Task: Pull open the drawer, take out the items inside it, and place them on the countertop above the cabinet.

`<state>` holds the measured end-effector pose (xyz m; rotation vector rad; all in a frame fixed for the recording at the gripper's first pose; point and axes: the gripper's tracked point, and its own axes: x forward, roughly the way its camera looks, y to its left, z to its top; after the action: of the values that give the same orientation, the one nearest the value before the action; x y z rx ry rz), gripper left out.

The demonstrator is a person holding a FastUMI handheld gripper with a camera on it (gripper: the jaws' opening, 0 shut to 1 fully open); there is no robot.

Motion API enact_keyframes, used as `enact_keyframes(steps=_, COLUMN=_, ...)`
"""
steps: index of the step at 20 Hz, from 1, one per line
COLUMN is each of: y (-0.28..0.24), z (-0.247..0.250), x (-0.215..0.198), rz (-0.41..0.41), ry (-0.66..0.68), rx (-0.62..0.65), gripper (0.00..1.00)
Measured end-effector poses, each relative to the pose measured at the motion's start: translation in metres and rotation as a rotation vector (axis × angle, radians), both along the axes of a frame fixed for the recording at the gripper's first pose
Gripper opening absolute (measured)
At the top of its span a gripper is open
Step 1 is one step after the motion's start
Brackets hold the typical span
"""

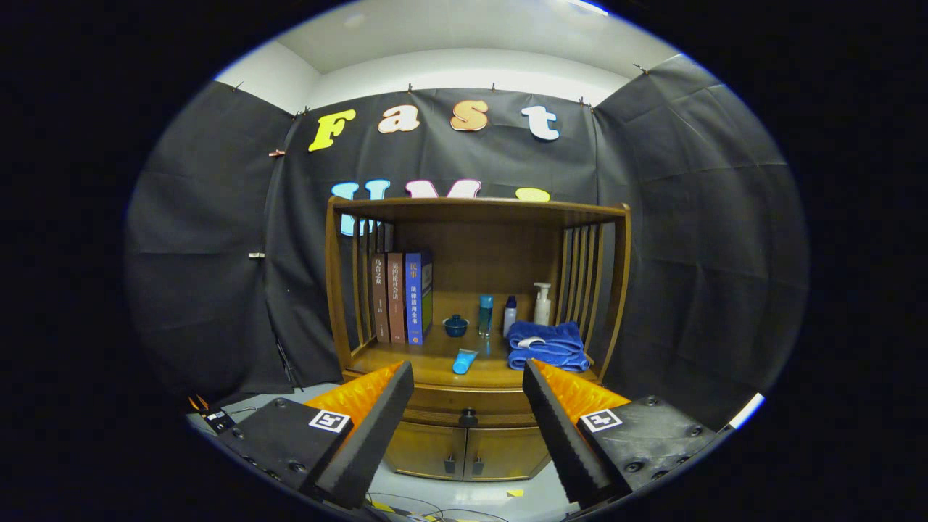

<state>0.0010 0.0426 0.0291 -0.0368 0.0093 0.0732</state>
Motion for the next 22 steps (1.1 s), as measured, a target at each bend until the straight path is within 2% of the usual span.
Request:
enact_keyframes(steps=5, y=-0.004, z=0.025, x=-0.012, rz=-0.013, ry=-0.042, rx=0.020, gripper=0.99)
enact_keyframes(steps=8, y=-0.014, z=0.023, x=-0.011, rz=-0.034, ry=-0.034, rx=0.024, gripper=0.99)
enact_keyframes(steps=22, y=-0.015, z=0.015, x=-0.006, rz=-0.027, ry=-0.019, rx=0.017, gripper=0.99)
